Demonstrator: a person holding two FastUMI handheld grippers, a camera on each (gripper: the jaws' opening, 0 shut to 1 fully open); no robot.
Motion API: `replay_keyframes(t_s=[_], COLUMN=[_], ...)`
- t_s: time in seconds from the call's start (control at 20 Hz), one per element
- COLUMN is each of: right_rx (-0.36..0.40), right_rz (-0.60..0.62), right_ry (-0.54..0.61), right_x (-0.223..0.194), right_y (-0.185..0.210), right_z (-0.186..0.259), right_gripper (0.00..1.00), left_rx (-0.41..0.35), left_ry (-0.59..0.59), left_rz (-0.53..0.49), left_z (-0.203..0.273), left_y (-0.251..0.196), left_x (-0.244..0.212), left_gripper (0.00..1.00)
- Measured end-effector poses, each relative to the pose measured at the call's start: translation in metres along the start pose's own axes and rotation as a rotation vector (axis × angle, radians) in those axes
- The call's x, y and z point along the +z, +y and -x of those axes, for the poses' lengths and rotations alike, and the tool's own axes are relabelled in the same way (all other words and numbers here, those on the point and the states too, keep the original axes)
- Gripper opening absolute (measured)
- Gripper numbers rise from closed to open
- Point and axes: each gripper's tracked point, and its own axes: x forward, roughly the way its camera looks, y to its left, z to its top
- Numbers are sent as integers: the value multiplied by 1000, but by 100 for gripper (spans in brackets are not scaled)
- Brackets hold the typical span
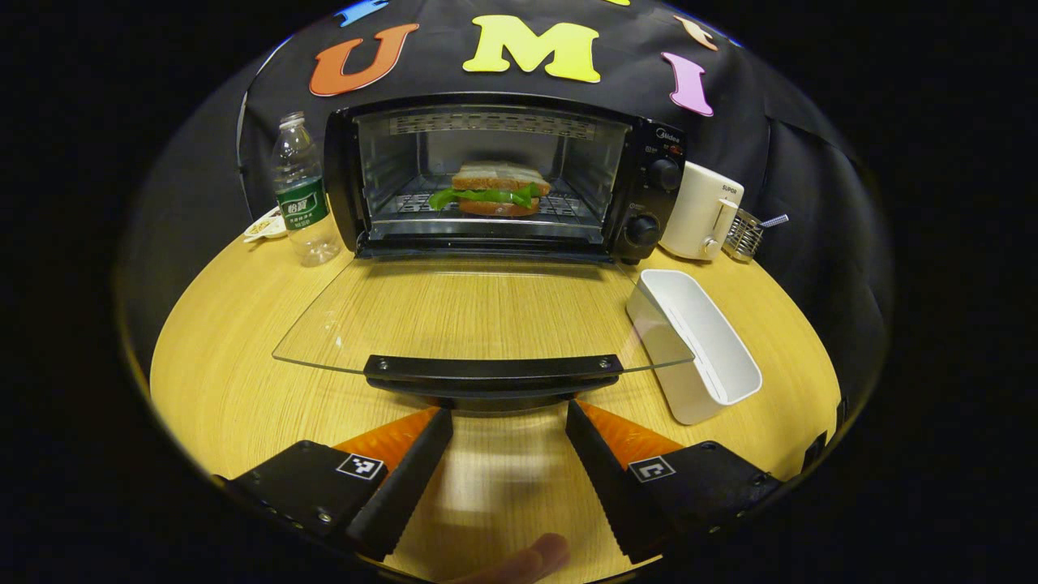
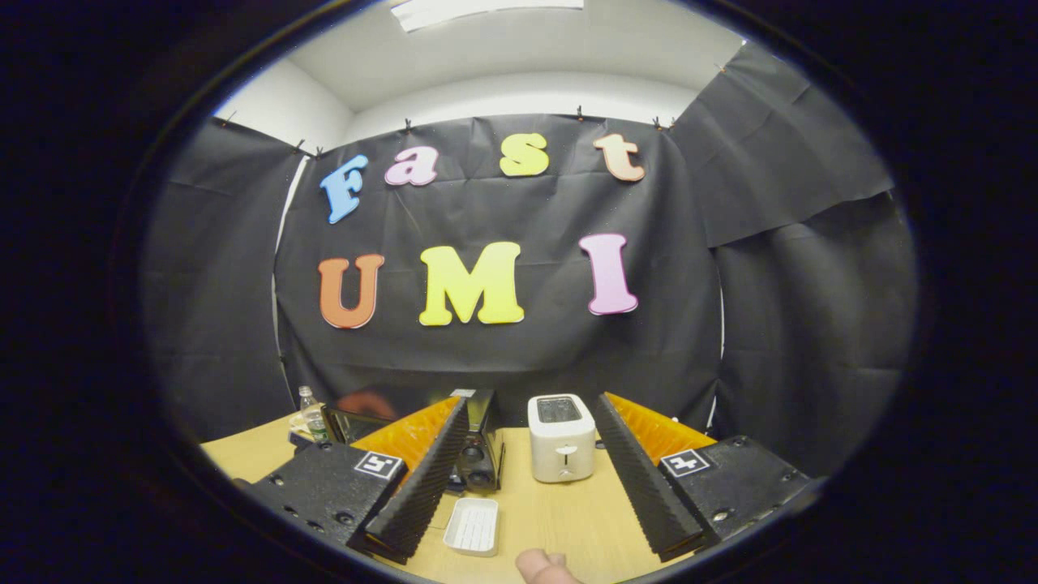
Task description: Open the electric oven with the left hand, put the food in, and close the electric oven.
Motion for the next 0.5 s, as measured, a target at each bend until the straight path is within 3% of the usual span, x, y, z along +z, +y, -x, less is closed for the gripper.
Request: replay_keyframes(t_s=[0.3,0.5], right_rx=[-1,-44], right_rz=[-18,-34], right_ry=[21,25], right_x=[-4,-6], right_y=[-7,-21], right_z=[-4,-2], right_gripper=[100,100], left_rx=[10,1], left_ry=[-43,-105], left_rz=[-23,-36], left_z=[4,6], left_y=[0,3], left_x=[15,40], left_gripper=[93,94])
